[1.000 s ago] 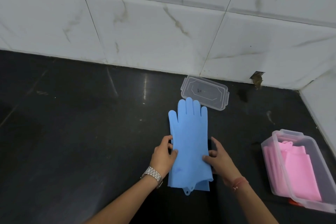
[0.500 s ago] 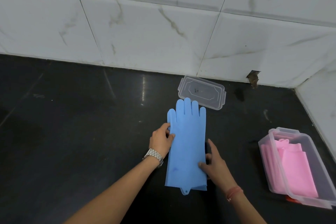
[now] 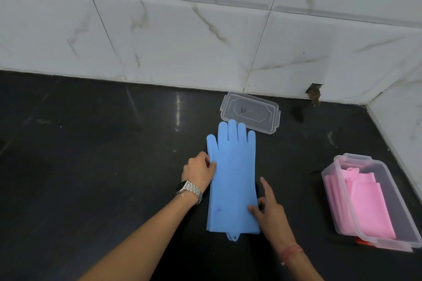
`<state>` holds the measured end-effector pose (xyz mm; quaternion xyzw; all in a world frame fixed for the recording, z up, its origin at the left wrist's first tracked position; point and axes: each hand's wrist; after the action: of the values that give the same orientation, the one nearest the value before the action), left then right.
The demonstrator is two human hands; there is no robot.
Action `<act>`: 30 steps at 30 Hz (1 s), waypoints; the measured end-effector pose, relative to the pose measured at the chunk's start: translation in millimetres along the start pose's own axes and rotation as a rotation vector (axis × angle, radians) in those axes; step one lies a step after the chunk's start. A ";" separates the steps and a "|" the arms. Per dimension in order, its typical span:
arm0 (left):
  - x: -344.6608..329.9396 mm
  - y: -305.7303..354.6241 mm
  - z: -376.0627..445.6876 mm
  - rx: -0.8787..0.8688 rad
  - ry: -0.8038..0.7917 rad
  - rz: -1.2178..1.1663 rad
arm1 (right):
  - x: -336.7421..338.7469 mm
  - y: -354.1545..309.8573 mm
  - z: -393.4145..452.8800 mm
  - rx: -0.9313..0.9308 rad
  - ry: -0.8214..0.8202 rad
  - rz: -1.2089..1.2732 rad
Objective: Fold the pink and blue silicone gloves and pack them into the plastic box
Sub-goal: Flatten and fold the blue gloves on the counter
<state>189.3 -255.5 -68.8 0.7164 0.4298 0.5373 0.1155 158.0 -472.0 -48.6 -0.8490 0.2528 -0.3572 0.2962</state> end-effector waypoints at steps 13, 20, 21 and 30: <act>3.4 -0.5 2.1 0.005 -0.025 0.104 | -17.0 7.5 -14.7 0.056 0.138 -0.046; 9.1 1.9 5.3 -0.005 -0.066 0.116 | -22.1 11.7 -23.3 -0.020 0.090 0.218; 9.3 1.4 4.2 -0.010 -0.068 0.100 | -22.5 12.2 -24.4 -0.030 0.077 0.250; 5.3 -34.3 -37.7 -0.471 0.051 0.227 | -23.4 -0.5 -36.7 -0.049 -0.013 0.558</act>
<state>140.0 -242.0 -71.8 0.6995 0.2126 0.6500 0.2074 115.9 -468.5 -38.0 -0.7558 0.4835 -0.2503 0.3639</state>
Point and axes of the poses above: each hand's wrist, its own z-axis towards the middle knuckle, its own x-axis out of the back of the hand, y = z × x, and after that the axes turned 12 degrees about -y, right-handed
